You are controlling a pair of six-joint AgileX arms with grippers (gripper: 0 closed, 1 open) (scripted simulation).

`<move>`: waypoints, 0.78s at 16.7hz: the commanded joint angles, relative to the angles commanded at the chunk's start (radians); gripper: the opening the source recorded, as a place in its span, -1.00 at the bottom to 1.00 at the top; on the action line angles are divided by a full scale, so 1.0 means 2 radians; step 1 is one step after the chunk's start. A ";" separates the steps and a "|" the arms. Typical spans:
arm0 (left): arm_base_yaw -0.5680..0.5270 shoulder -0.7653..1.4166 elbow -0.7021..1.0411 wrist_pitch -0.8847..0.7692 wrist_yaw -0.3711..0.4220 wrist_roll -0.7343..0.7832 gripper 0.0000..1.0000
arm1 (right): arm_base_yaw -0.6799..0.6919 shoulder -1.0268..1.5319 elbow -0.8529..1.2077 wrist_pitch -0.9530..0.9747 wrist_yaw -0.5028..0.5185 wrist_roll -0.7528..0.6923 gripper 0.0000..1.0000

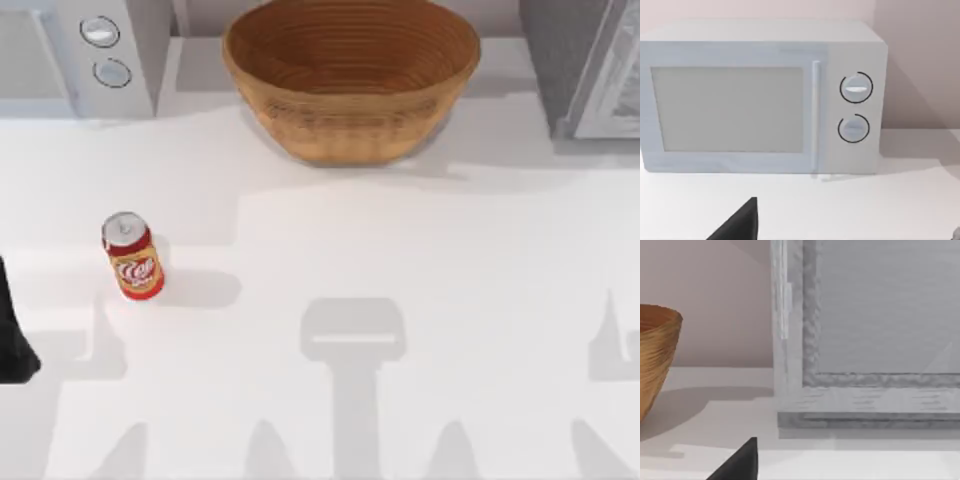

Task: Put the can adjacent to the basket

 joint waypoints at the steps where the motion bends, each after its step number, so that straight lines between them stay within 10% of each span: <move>1: 0.000 0.000 0.000 0.000 0.000 0.000 1.00 | 0.000 0.000 0.000 0.000 0.000 0.000 1.00; 13: -0.046 0.288 0.200 -0.194 -0.001 0.108 1.00 | 0.000 0.000 0.000 0.000 0.000 0.000 1.00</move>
